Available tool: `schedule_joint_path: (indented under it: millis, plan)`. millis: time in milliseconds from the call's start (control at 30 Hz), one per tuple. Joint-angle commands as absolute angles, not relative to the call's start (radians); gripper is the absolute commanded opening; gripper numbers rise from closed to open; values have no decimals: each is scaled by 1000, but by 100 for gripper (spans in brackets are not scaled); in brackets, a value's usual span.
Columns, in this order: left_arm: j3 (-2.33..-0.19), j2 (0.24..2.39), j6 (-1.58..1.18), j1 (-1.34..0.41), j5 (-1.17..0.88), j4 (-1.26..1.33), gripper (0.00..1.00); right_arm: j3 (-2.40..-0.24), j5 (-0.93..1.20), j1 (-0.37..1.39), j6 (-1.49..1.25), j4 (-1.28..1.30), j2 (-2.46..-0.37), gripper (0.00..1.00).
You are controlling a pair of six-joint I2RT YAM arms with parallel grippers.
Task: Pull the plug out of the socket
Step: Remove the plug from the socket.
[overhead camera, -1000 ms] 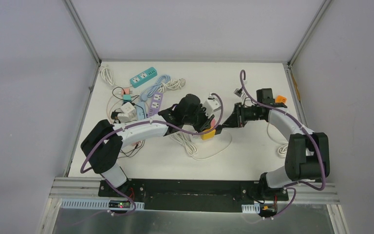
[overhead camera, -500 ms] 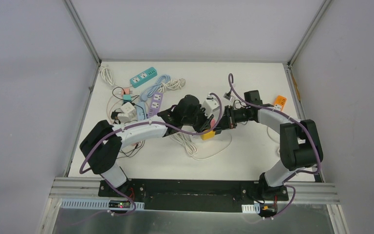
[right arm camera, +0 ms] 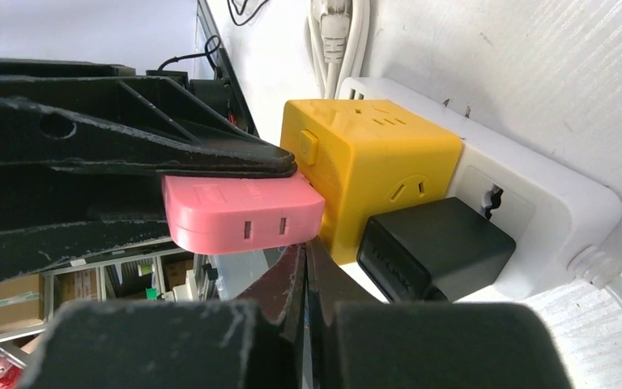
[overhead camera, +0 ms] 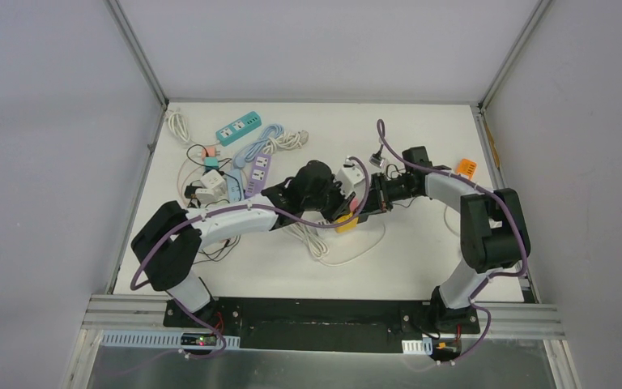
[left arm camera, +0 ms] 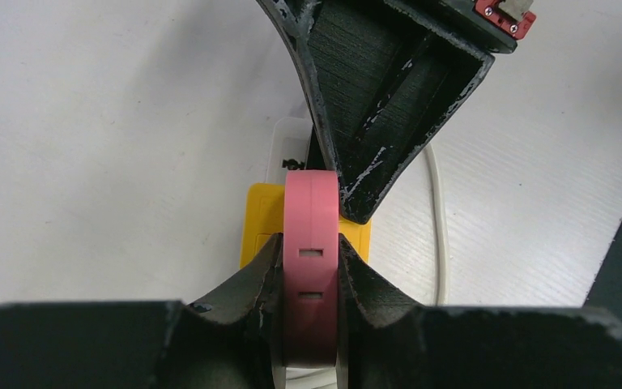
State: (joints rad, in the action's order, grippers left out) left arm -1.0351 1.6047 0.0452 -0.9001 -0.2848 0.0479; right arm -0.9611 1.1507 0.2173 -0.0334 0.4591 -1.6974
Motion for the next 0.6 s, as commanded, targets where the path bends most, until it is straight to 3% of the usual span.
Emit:
schedule_joint_path:
  millis: [0, 300, 567]
  plan:
    - [-1054, 1562, 133, -927, -163, 7, 0, -985, 993, 233, 55, 504, -1720, 0]
    - [-1101, 1636, -184, -853, -405, 117, 0, -996, 975, 240, 67, 526, -1729, 0]
    - [-1150, 1618, 67, -938, -154, -62, 0, -1005, 966, 245, 69, 535, -1740, 0]
